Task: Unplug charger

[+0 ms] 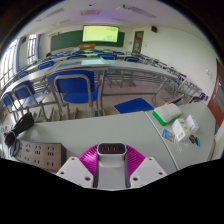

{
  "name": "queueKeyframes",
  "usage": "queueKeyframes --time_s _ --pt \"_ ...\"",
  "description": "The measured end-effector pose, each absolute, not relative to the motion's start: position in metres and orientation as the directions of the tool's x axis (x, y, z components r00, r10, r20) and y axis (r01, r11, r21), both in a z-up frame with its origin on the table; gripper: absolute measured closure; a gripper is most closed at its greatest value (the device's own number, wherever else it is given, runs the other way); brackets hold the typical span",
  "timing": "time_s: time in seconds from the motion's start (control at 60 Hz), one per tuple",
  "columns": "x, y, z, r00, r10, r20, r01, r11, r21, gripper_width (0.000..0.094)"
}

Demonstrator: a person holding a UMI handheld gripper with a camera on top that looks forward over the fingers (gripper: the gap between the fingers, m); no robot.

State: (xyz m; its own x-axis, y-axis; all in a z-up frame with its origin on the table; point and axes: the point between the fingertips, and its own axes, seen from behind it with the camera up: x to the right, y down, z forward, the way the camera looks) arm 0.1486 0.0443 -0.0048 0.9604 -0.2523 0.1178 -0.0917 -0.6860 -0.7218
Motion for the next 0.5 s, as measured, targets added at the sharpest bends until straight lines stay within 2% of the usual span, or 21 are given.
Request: queueKeyframes --time_s 0.133,0.233,0.5 --pt "0.152 0.043 0.001 0.955 -0.276 0.107 -0.117 -0.685 -0.719 0.0462" --pt "0.151 0.037 0.024 0.953 -0.274 0.132 -0.083 -0.652 -0.754 0.0159" --pt "0.107 -0.057 0.133 0.947 -0.286 0.148 -0.026 -0.526 -0.85 0.0154"
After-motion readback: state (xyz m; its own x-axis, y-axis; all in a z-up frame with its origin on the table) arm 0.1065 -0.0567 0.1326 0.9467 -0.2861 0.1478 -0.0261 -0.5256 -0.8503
